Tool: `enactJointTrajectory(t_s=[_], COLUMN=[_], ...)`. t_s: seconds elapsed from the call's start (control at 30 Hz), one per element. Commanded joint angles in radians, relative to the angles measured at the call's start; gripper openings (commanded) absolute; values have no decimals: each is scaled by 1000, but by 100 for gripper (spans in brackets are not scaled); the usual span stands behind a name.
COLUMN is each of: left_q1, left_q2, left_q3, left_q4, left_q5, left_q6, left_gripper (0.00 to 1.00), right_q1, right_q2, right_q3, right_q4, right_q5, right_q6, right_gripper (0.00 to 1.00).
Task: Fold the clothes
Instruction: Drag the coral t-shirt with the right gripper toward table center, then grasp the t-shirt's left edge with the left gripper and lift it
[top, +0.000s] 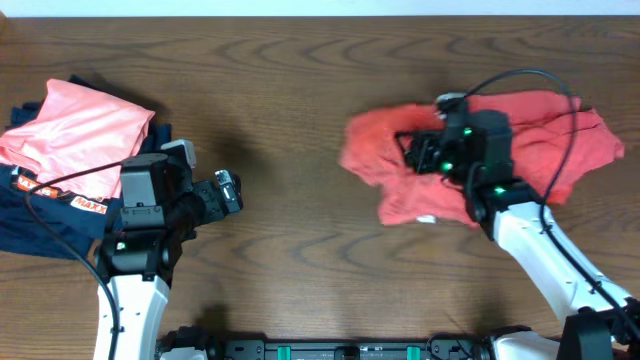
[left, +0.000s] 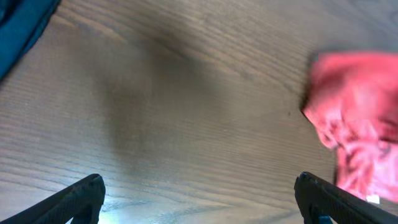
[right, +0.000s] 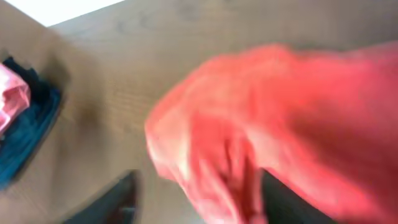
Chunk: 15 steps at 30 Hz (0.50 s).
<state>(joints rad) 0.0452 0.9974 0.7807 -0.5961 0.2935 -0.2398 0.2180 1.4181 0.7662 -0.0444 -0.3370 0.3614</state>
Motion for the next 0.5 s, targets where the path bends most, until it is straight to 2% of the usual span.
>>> enactJointTrajectory(t_s=[0.0,0.1,0.17,0.3,0.47], left_q1=[4,4,3,-25,-171], left_q2=[13,14,14,40,146], left_q3=[16,16,16,16,16], left_q4=[9,31,48,98,169], left_q5=[13,13,31,119,118], left_q6=[-6,-42,-96,-115,-126], left_gripper=[98,98,98,98,98], right_q1=[-17,-79,-137,-262,-379], right_q2=[-9,-46,-82,-171,-243], right_q3=[-6,5,10,10,10], right_q4=[-104,-236,-304,-430,-567], right_q5=[203,321,340,341,341], right_q6=[-53,-53,-62,-64,-64], right_gripper=[79,83,85,87,92])
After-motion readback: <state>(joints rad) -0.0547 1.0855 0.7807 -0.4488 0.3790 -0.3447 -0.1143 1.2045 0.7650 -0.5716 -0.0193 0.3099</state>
